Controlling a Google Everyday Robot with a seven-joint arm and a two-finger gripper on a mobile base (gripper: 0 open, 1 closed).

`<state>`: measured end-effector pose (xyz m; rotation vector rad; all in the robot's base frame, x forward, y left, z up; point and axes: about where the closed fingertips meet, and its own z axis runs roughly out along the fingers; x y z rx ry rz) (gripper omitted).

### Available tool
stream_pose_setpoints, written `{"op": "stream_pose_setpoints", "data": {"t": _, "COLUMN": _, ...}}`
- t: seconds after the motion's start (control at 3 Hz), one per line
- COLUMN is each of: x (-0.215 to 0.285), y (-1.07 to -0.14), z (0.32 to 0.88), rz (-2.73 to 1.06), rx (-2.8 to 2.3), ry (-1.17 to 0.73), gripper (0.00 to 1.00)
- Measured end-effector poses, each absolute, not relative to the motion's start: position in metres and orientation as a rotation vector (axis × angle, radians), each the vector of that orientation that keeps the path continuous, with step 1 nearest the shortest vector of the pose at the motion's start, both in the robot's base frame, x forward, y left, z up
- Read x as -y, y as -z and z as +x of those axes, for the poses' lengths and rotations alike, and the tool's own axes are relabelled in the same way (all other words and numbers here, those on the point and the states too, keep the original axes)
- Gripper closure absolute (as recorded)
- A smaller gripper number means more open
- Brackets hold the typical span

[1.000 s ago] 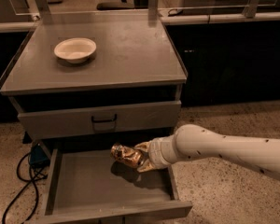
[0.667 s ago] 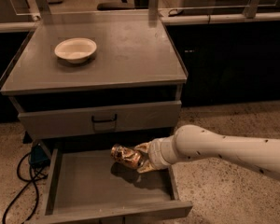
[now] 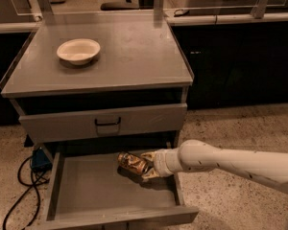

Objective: Place orange can into middle drawer

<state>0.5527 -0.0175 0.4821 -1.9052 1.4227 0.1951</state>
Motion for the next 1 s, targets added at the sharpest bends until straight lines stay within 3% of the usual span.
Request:
{"op": "stream_pose_setpoints", "data": {"t": 0.33, "x": 0.0142, "y": -0.4181, "z": 0.5673, "rz": -1.926, "rx": -1.451, "ry": -0.251, "gripper": 1.00}}
{"op": "stream_pose_setpoints", "data": {"t": 0.67, "x": 0.0121, "y": -0.4105, "z": 0.5656, "rz": -1.918, "rx": -1.460, "ry": -0.266, "gripper": 1.00}}
{"op": "stream_pose_setpoints", "data": {"t": 1.0, "x": 0.0121, "y": -0.4105, "z": 0.5656, "rz": -1.919, "rx": -1.460, "ry": -0.266, "gripper": 0.81}}
